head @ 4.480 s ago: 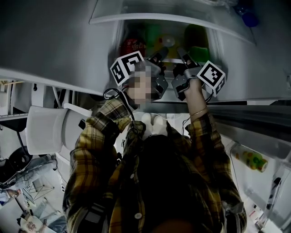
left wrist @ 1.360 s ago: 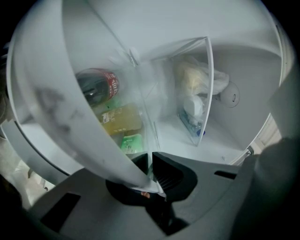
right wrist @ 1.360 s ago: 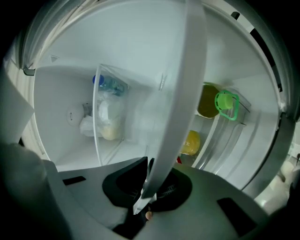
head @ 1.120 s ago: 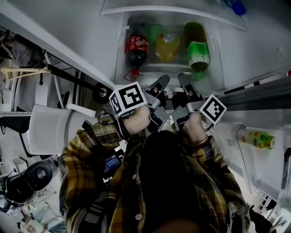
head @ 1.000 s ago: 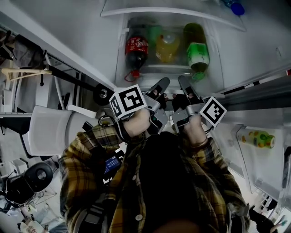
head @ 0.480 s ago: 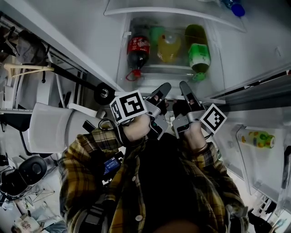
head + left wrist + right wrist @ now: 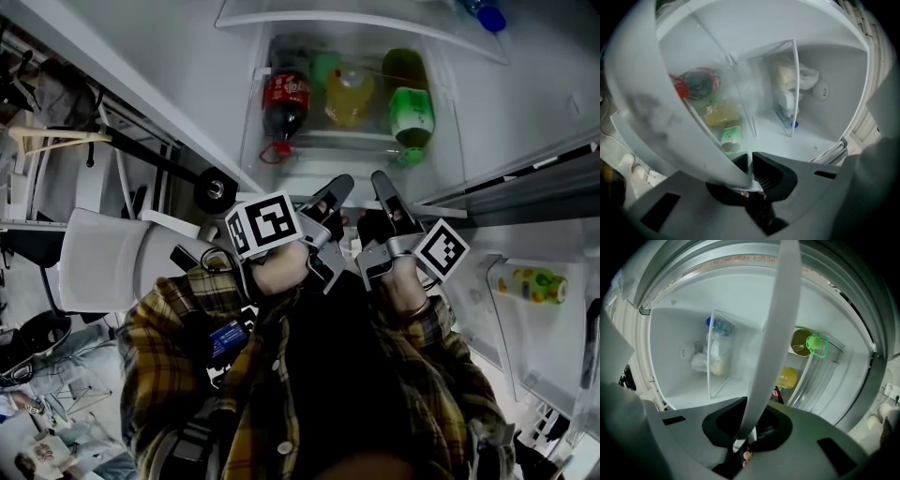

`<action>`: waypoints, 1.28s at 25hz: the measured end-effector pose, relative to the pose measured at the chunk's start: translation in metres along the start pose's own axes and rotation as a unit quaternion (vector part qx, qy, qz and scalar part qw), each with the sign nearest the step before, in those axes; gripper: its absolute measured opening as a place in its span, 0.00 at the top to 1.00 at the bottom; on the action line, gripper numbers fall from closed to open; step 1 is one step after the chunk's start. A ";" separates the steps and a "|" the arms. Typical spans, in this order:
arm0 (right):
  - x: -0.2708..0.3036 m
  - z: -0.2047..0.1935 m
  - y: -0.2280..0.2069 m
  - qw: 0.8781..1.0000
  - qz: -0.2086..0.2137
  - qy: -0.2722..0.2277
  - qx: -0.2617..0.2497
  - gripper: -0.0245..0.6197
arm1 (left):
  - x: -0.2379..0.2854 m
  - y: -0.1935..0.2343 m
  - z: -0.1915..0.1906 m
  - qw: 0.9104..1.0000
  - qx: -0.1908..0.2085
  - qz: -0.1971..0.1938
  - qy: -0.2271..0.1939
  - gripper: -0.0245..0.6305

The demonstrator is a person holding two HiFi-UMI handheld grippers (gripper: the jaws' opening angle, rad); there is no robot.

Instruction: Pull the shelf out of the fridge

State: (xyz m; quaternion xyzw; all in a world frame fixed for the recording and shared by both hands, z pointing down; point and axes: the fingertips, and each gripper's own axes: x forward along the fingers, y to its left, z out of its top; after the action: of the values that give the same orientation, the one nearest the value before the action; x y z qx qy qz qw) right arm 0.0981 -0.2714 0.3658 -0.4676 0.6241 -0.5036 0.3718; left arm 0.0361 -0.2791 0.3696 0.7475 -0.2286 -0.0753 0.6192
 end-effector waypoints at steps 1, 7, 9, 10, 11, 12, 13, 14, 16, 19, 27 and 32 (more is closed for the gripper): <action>-0.001 -0.001 0.000 1.000 0.001 0.000 0.000 0.90 | -0.001 -0.001 -0.001 1.000 -0.003 -0.002 0.000 0.90; -0.004 -0.005 0.002 1.000 0.011 0.001 0.005 0.90 | -0.007 0.003 0.000 1.000 0.026 0.009 0.002 0.90; -0.005 -0.006 0.002 1.000 0.012 0.001 0.005 0.90 | -0.009 0.004 0.000 0.999 0.034 0.013 0.003 0.90; -0.006 -0.006 0.003 1.000 0.012 0.001 0.005 0.90 | -0.010 0.004 0.000 0.999 0.036 0.014 0.003 0.90; -0.006 -0.007 0.003 1.000 0.013 0.001 0.006 0.90 | -0.011 0.004 -0.001 0.999 0.036 0.014 0.003 0.90; -0.007 -0.007 0.003 1.000 0.013 0.000 0.007 0.90 | -0.011 0.004 -0.001 0.999 0.036 0.015 0.003 0.90; -0.007 -0.007 0.003 1.000 0.013 0.000 0.007 0.90 | -0.011 0.004 -0.001 0.999 0.035 0.014 0.004 0.90; -0.008 -0.007 0.003 1.000 0.012 -0.001 0.008 0.90 | -0.011 0.004 -0.002 0.999 0.031 0.012 0.004 0.90; -0.008 -0.008 0.003 1.000 0.012 -0.002 0.010 0.90 | -0.010 0.001 -0.005 1.000 0.014 0.003 0.002 0.90; -0.009 -0.009 0.003 1.000 0.012 -0.002 0.014 0.90 | -0.011 0.001 -0.006 1.000 0.011 0.001 0.002 0.90; -0.014 -0.009 0.003 1.000 0.015 -0.006 0.008 0.90 | -0.014 0.000 -0.009 1.000 0.024 0.003 0.005 0.90; -0.013 -0.012 0.004 1.000 0.016 -0.005 0.008 0.90 | -0.017 0.004 -0.007 0.999 0.039 0.010 0.004 0.90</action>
State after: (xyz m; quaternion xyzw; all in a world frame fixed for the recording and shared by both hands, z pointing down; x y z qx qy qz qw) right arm 0.0896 -0.2554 0.3640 -0.4569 0.6258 -0.5001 0.3865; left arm 0.0229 -0.2659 0.3726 0.7690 -0.2363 -0.0565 0.5913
